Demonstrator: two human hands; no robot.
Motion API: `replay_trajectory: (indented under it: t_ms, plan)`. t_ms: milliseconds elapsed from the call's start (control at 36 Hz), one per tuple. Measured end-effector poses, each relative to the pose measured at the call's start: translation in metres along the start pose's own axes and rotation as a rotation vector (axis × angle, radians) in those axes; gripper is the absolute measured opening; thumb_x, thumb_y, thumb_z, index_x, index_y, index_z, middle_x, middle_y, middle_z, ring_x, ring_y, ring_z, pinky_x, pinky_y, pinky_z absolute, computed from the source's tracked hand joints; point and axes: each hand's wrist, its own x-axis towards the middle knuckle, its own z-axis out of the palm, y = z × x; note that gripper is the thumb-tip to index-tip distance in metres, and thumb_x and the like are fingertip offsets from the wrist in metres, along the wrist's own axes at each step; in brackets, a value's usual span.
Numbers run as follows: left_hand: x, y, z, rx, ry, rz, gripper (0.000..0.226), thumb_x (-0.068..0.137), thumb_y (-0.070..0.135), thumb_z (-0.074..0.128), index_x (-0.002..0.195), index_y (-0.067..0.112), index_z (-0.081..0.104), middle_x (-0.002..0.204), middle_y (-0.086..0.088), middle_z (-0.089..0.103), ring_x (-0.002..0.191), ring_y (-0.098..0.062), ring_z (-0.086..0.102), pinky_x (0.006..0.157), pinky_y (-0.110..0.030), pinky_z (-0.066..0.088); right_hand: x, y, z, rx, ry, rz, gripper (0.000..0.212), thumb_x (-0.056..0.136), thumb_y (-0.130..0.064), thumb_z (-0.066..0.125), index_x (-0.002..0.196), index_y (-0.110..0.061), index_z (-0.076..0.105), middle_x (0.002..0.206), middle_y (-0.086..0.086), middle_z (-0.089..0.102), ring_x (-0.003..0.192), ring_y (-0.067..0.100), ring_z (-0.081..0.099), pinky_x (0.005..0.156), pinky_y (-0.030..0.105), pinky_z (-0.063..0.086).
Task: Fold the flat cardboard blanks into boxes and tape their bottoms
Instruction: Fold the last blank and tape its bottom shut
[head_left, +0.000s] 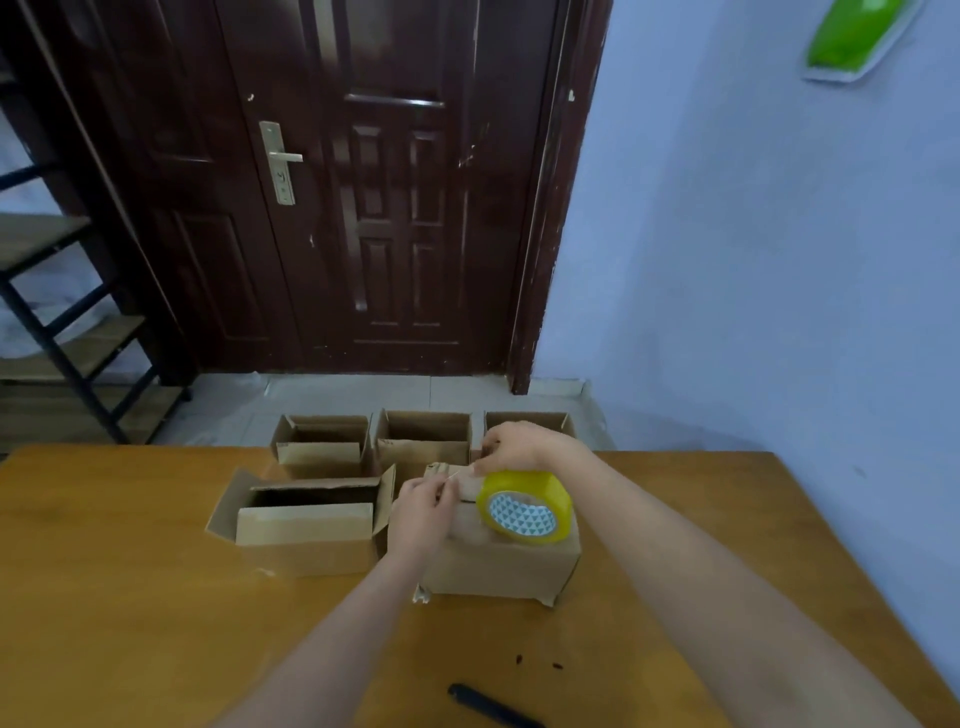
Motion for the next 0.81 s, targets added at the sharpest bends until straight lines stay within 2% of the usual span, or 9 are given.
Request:
replay_trajectory:
  t_ms: [111,222,333,417,500,583,667,722,806]
  plan:
    - [0.0,0.009,0.001,0.031,0.029,0.032,0.032,0.094,0.046,0.037,0.083,0.029,0.062,0.082,0.006,0.057,0.093,-0.023,0.059,0.083,-0.048,0.051,-0.02,0.015,0.008,0.197,0.244,-0.027,0.049,0.08,-0.058,0.063,0.109,-0.019,0.064,0.107,-0.002,0.064,0.094,0.013,0.059,0.086,0.037,0.053]
    - [-0.003,0.016,0.002,0.03,0.062,0.02,0.034,0.099,0.034,0.037,0.09,0.019,0.066,0.081,0.003,0.056,0.095,-0.025,0.059,0.087,-0.05,0.048,-0.038,0.029,0.014,0.29,0.417,-0.035,0.054,0.081,-0.064,0.055,0.117,-0.024,0.059,0.101,-0.006,0.062,0.092,0.01,0.058,0.082,0.031,0.052]
    - [-0.002,0.018,0.004,0.023,0.092,-0.018,0.039,0.1,0.037,0.034,0.086,0.019,0.066,0.076,0.003,0.058,0.091,-0.025,0.061,0.086,-0.049,0.049,-0.055,0.042,0.031,0.569,0.39,-0.117,0.068,0.08,-0.054,0.065,0.137,-0.026,0.04,0.108,-0.01,0.056,0.107,0.011,0.055,0.088,0.026,0.047]
    - [-0.001,0.021,0.004,-0.01,0.093,-0.044,0.039,0.1,0.037,0.034,0.076,0.022,0.061,0.072,0.001,0.061,0.084,-0.024,0.06,0.084,-0.05,0.049,-0.062,0.047,0.053,0.562,0.368,-0.155,0.09,0.069,-0.056,0.074,0.143,-0.03,0.029,0.126,-0.015,0.042,0.118,0.009,0.044,0.097,0.031,0.044]
    - [-0.001,0.025,0.001,-0.042,0.098,-0.045,0.043,0.1,0.04,0.035,0.069,0.022,0.057,0.065,0.002,0.058,0.075,-0.021,0.059,0.082,-0.046,0.05,-0.061,0.056,0.071,0.51,0.408,-0.147,0.078,0.073,-0.037,0.076,0.137,-0.033,0.032,0.129,-0.012,0.044,0.118,0.012,0.047,0.095,0.036,0.048]
    - [0.0,0.023,-0.003,-0.097,0.063,-0.043,0.044,0.097,0.047,0.038,0.068,0.022,0.06,0.062,0.004,0.059,0.067,-0.014,0.057,0.074,-0.038,0.049,-0.062,0.062,0.075,0.567,0.468,-0.101,0.055,0.082,-0.017,0.069,0.126,-0.03,0.038,0.114,-0.007,0.05,0.108,0.016,0.052,0.084,0.026,0.048]
    - [0.007,0.012,-0.004,-0.049,-0.02,-0.004,0.035,0.088,0.056,0.05,0.075,0.027,0.065,0.069,0.007,0.065,0.076,-0.01,0.061,0.088,-0.044,0.05,-0.061,0.065,0.069,0.6,0.527,-0.109,0.047,0.082,-0.004,0.064,0.114,-0.031,0.041,0.103,-0.004,0.054,0.097,0.016,0.055,0.071,0.016,0.043]
    - [0.01,0.008,-0.004,-0.045,-0.056,-0.003,0.026,0.084,0.054,0.059,0.075,0.031,0.065,0.072,0.009,0.066,0.08,-0.009,0.062,0.092,-0.046,0.048,-0.059,0.063,0.062,0.549,0.517,-0.129,0.048,0.079,-0.004,0.066,0.116,-0.028,0.046,0.104,-0.003,0.056,0.094,0.016,0.055,0.073,0.023,0.048]
    - [0.008,0.009,-0.008,-0.113,-0.083,-0.003,0.019,0.089,0.042,0.059,0.081,0.026,0.067,0.077,0.005,0.067,0.081,-0.011,0.063,0.084,-0.041,0.053,-0.056,0.06,0.055,0.44,0.48,-0.15,0.055,0.079,-0.008,0.068,0.127,-0.024,0.047,0.106,-0.006,0.056,0.095,0.015,0.056,0.078,0.033,0.053]
